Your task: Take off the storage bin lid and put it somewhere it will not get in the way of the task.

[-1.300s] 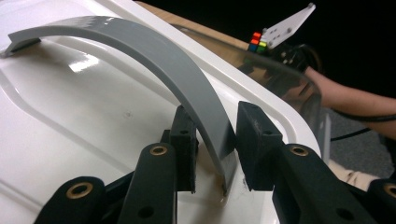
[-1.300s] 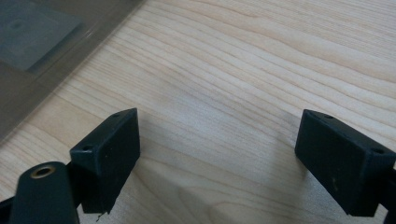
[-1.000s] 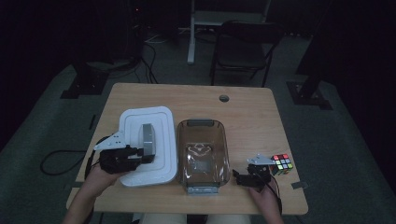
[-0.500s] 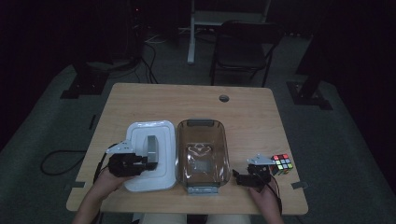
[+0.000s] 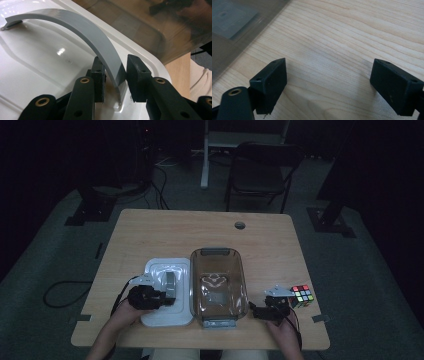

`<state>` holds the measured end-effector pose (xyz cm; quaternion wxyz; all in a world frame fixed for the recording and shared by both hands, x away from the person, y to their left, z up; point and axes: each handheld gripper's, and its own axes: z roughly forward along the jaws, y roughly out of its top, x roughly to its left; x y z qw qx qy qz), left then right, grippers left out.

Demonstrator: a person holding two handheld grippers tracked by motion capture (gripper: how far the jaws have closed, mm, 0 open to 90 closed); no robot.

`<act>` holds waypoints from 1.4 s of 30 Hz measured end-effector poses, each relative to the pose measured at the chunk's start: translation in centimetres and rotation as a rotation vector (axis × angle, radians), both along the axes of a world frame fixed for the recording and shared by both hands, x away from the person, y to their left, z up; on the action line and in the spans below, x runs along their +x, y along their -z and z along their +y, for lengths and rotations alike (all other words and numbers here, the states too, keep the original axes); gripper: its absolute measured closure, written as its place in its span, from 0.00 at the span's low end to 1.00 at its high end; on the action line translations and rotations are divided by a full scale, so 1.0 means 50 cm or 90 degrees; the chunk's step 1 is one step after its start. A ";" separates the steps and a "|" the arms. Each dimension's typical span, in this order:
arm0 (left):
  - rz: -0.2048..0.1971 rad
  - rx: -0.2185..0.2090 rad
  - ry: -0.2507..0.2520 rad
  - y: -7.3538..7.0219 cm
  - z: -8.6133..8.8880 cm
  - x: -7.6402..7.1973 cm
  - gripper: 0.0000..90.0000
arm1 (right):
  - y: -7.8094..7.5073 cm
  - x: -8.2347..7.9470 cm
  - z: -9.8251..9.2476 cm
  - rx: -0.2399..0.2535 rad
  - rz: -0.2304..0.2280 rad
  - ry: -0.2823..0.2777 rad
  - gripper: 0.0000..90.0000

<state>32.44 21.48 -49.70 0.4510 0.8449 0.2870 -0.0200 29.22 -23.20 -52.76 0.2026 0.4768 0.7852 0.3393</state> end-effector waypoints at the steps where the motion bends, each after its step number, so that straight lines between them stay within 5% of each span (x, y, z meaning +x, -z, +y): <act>1: 0.000 0.000 0.000 0.000 0.000 0.000 0.78 | 0.000 0.000 0.000 0.000 0.000 0.000 0.15; 13: 0.012 -0.003 -0.019 0.043 -0.007 0.020 0.73 | 0.000 0.000 0.000 -0.001 0.000 0.000 0.15; 19: -0.001 -0.008 -0.038 0.029 0.001 0.015 0.50 | 0.000 0.000 0.000 -0.001 0.000 0.000 0.15; 26: -0.027 -0.004 -0.086 0.013 0.016 0.009 0.41 | 0.000 0.000 0.000 -0.001 0.000 0.000 0.15; 27: -0.030 0.000 -0.099 0.012 0.018 0.007 0.31 | 0.000 0.000 0.000 -0.001 0.000 0.000 0.15; 31: -0.034 -0.008 -0.125 0.007 0.026 0.004 0.22 | 0.000 0.000 0.000 -0.001 -0.001 -0.001 0.15; 42: -0.074 0.016 -0.233 -0.008 0.059 -0.031 0.10 | 0.000 0.000 0.000 -0.001 0.000 0.000 0.15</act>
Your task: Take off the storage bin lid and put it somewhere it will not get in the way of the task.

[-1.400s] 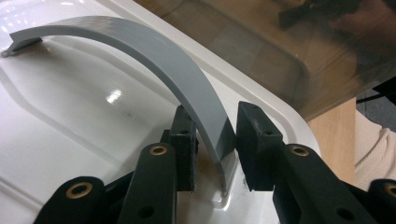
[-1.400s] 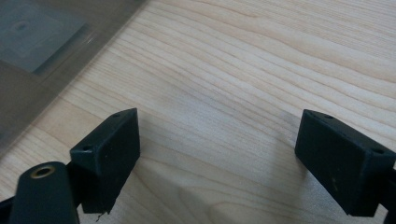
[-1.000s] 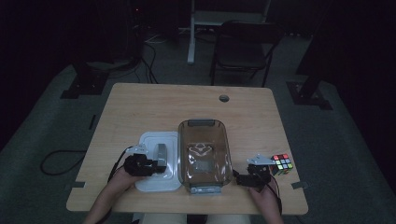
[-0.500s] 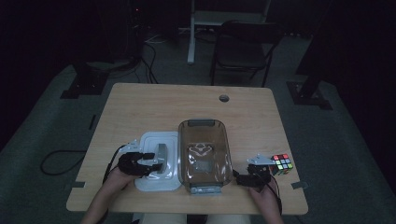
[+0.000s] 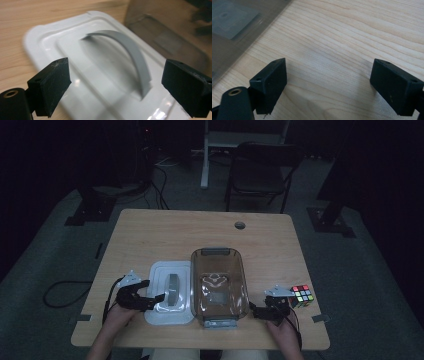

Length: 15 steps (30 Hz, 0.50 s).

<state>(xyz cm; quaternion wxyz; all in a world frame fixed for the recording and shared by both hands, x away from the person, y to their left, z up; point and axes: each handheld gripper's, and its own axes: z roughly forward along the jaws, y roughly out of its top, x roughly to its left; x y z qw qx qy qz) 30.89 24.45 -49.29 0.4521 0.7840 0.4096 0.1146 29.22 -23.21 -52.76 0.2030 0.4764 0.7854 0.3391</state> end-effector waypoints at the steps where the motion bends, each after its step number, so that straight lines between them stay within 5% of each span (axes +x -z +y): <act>1: -0.005 -0.002 -0.009 0.000 0.005 -0.003 0.10 | 0.000 0.000 0.000 0.000 0.000 0.000 0.15; 2: -0.003 0.000 -0.028 0.001 0.011 -0.005 0.02 | 0.000 0.000 0.000 0.000 0.000 0.000 0.15; 6: 0.005 -0.006 -0.064 0.004 0.026 -0.012 0.01 | 0.000 0.000 0.000 0.000 0.000 0.000 0.15; 15: 0.002 0.053 -0.177 0.017 0.057 -0.021 0.01 | 0.000 0.000 0.000 0.000 0.000 0.000 0.15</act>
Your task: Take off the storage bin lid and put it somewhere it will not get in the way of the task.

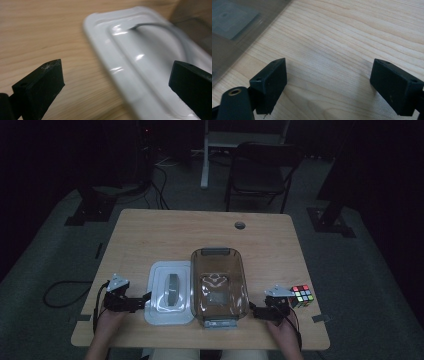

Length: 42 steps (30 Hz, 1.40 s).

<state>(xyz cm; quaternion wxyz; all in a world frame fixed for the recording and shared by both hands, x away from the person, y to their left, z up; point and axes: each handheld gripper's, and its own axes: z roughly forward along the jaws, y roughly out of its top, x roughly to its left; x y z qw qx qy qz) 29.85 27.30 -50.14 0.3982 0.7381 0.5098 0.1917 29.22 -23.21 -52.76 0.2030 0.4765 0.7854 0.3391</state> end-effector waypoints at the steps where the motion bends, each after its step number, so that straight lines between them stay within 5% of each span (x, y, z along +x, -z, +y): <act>1: 0.002 0.008 -0.022 0.002 0.004 0.000 0.01 | 0.000 0.000 0.000 0.000 0.000 0.000 0.15; 5: 0.006 0.031 -0.088 0.009 0.020 0.000 0.01 | 0.000 0.000 0.000 0.000 0.000 0.000 0.15; 12: 0.014 0.090 -0.147 0.024 0.025 0.004 0.01 | 0.000 0.000 0.000 0.000 0.000 0.000 0.15; 18: 0.027 0.110 -0.184 0.038 0.029 0.006 0.01 | 0.000 -0.003 -0.001 0.001 0.000 0.006 0.15; 24: 0.058 0.131 -0.189 0.044 0.029 0.016 0.01 | 0.000 -0.003 -0.001 0.000 0.000 0.006 0.15; 26: 0.074 0.107 -0.195 0.045 0.031 0.018 0.01 | 0.000 -0.003 -0.001 0.000 0.000 0.005 0.15; 38: 0.073 0.109 -0.181 0.045 0.029 0.025 0.01 | 0.000 -0.004 0.004 -0.001 0.003 0.016 0.14; 42: 0.074 0.107 -0.209 0.045 0.028 0.022 0.01 | 0.000 -0.002 0.004 -0.002 0.003 0.017 0.13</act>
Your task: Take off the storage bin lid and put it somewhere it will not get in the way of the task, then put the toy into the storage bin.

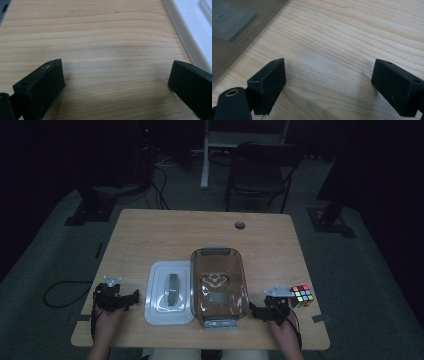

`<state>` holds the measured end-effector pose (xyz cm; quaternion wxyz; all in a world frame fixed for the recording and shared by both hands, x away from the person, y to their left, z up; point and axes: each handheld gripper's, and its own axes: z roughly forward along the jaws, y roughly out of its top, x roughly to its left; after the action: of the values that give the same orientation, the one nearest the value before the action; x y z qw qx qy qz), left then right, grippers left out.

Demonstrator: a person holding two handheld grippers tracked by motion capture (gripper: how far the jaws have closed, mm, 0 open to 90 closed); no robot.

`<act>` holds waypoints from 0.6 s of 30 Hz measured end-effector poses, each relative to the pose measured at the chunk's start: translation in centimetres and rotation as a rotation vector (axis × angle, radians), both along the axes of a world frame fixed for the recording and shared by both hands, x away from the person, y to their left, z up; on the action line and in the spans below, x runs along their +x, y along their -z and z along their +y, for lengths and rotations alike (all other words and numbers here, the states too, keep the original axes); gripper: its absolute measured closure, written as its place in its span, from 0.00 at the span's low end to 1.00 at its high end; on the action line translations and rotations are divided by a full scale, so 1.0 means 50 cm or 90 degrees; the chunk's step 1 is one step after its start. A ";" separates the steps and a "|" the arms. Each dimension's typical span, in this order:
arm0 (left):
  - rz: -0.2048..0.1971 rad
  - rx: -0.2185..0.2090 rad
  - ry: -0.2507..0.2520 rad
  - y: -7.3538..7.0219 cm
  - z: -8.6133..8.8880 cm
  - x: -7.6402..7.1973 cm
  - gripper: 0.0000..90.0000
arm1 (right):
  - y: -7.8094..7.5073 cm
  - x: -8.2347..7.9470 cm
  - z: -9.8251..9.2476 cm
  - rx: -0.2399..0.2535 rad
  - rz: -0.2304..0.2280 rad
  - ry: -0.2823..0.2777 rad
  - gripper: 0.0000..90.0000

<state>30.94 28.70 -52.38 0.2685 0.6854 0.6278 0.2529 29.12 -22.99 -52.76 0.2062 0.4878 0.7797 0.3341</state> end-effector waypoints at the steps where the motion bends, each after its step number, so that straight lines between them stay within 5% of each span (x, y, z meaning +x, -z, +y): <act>1: 0.000 0.000 0.000 0.000 0.000 0.000 0.01 | 0.000 0.000 0.000 0.000 0.000 0.000 0.13; 13: 0.000 0.000 0.010 0.000 -0.002 -0.004 0.01 | 0.000 0.007 0.005 -0.001 0.002 0.000 0.13; 18: 0.001 0.001 0.025 0.000 -0.004 -0.002 0.01 | -0.008 0.010 0.009 -0.014 0.028 -0.006 0.14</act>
<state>30.83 28.50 -52.38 0.2727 0.6981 0.6140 0.2476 29.60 -22.55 -52.34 0.1926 0.4892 0.7898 0.3159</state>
